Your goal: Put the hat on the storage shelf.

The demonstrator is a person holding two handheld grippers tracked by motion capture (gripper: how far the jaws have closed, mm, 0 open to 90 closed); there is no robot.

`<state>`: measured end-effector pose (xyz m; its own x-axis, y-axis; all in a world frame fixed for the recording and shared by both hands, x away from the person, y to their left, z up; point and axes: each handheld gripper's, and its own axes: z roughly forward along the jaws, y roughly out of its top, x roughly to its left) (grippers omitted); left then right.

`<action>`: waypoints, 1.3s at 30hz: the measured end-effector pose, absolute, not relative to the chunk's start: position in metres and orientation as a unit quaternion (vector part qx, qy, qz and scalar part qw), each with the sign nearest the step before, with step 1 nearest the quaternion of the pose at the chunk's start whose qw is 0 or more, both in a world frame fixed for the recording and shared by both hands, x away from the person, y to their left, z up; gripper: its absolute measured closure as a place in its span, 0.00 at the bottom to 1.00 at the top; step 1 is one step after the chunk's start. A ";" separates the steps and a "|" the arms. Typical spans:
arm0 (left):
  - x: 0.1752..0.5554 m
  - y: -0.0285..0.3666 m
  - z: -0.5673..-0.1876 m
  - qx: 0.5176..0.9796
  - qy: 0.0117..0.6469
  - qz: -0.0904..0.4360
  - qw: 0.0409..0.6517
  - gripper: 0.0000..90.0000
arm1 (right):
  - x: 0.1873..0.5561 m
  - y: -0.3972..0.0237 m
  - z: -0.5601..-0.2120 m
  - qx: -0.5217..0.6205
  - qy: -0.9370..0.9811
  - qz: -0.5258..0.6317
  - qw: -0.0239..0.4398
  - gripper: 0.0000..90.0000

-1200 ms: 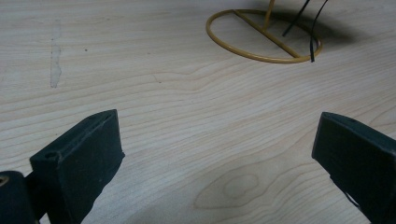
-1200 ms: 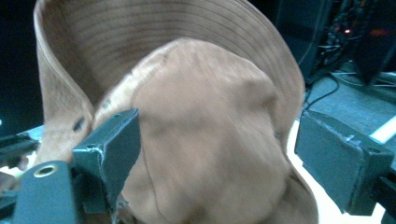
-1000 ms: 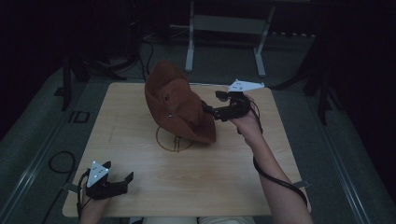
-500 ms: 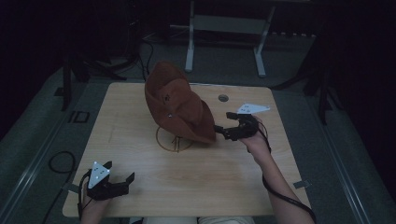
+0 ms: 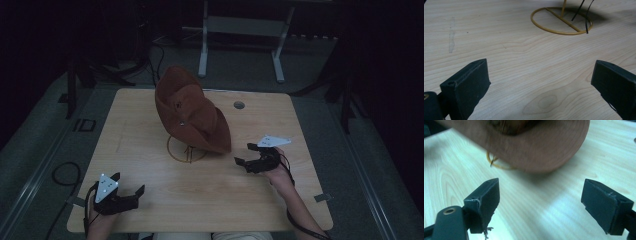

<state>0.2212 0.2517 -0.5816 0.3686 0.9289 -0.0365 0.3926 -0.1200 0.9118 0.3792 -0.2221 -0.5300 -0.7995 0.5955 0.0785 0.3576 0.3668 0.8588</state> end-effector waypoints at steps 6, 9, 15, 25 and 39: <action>0.221 0.252 -0.582 0.688 0.481 0.289 0.460 0.02 | 0.364 -0.229 -0.544 0.288 0.823 0.471 0.133 0.17; 0.222 0.252 -0.582 0.689 0.480 0.288 0.461 0.02 | 0.357 -0.236 -0.548 0.288 0.822 0.472 0.135 0.16; 0.222 0.251 -0.582 0.691 0.479 0.286 0.460 0.02 | 0.343 -0.249 -0.557 0.298 0.825 0.462 0.130 0.16; 0.221 0.252 -0.582 0.691 0.478 0.287 0.460 0.02 | 0.325 -0.269 -0.564 0.303 0.825 0.454 0.149 0.16; 0.219 0.253 -0.582 0.688 0.479 0.290 0.462 0.02 | 0.311 -0.310 -0.566 0.330 0.814 0.438 0.190 0.16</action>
<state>0.2194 0.2532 -0.5817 0.3726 0.9270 -0.0438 0.3910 -0.1140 0.9133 0.3112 -0.3100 -0.5659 -0.7105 0.7034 -0.0207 0.3700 0.3984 0.8393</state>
